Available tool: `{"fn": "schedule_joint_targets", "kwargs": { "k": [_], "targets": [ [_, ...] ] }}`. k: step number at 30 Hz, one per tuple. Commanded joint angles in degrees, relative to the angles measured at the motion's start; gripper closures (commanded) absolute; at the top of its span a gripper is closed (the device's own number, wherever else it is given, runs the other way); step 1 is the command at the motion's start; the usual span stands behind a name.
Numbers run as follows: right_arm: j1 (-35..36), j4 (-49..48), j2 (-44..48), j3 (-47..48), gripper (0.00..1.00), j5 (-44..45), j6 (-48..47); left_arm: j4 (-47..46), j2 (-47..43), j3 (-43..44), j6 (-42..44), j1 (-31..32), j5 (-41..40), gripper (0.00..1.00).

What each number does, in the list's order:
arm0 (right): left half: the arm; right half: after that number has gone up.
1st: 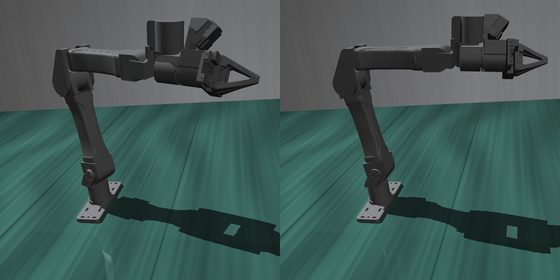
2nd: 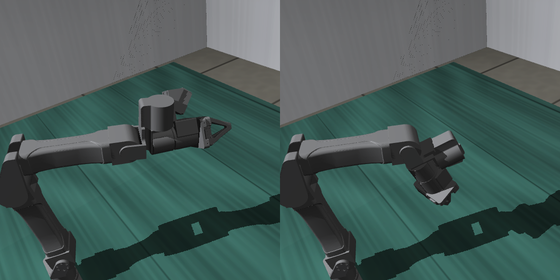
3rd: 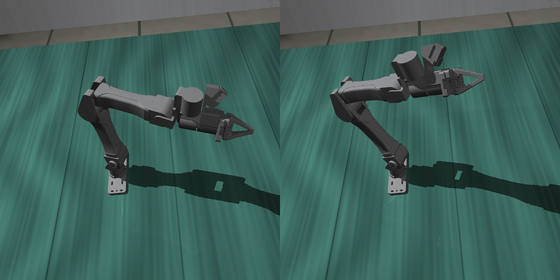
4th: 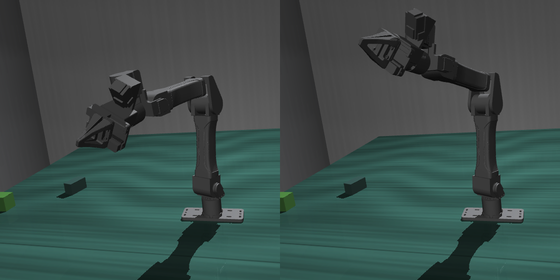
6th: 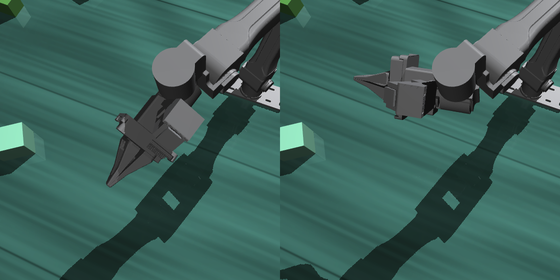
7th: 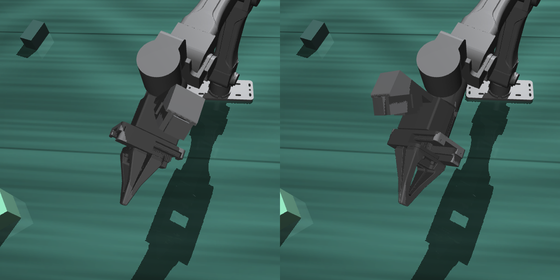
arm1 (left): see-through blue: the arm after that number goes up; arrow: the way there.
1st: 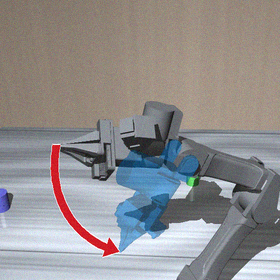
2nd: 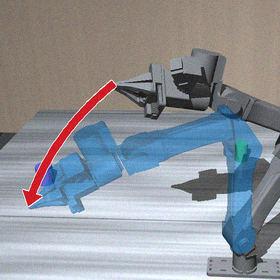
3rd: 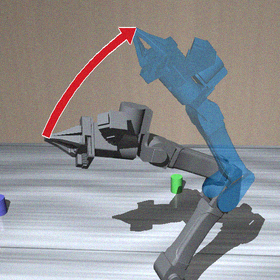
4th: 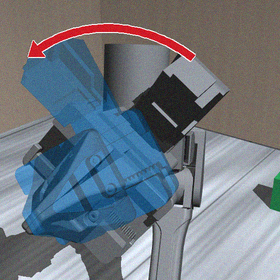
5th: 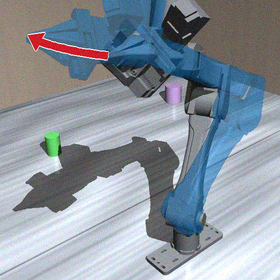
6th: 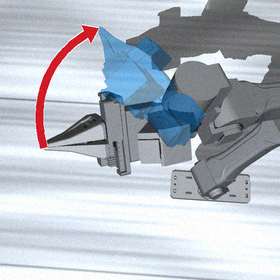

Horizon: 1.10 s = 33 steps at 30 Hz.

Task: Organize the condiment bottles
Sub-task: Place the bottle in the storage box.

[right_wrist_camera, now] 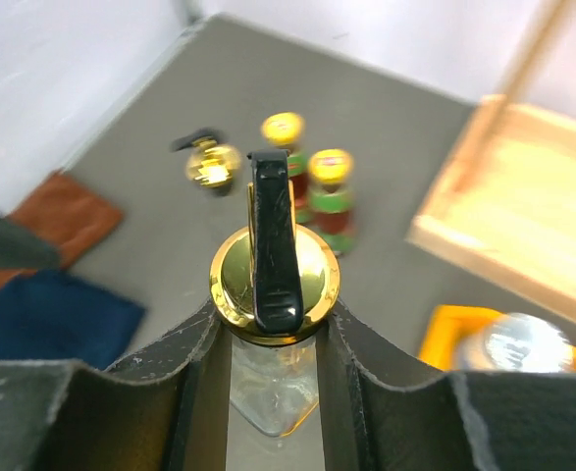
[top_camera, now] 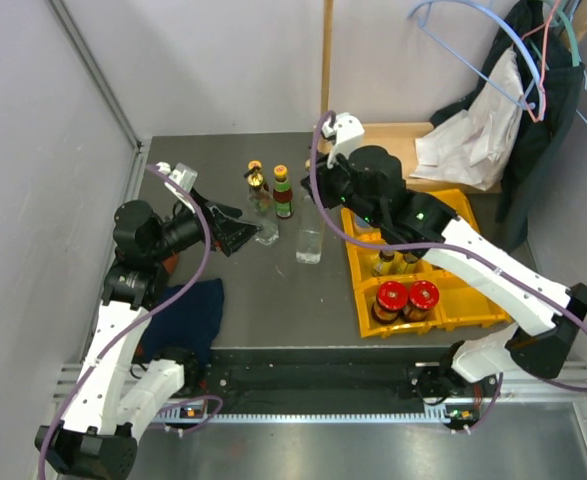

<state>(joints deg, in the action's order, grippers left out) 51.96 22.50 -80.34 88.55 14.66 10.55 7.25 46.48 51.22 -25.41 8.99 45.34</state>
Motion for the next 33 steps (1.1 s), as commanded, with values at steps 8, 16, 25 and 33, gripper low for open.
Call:
{"fn": "schedule_joint_targets", "kwargs": {
  "k": [8, 16, 25, 33],
  "targets": [
    [-4.6, -7.6, 13.2, -1.5, 1.0, 26.3, -10.3, 0.0, -0.2, 0.9, 0.7, -0.2, -3.0, 0.01],
    [-14.7, -8.0, 17.8, -4.4, 1.0, 33.4, -12.7, 0.3, -0.2, 1.2, 0.9, -0.2, -3.5, 0.01],
    [-26.2, -11.1, 19.0, -7.6, 1.0, 36.5, -12.7, 0.5, 0.7, 1.7, 1.0, -0.2, -3.8, 0.01],
    [-33.6, -17.7, 17.0, -15.1, 1.0, 34.8, -6.5, 0.8, 1.3, 1.6, 1.3, -0.2, -4.1, 0.01]
  ]
}}
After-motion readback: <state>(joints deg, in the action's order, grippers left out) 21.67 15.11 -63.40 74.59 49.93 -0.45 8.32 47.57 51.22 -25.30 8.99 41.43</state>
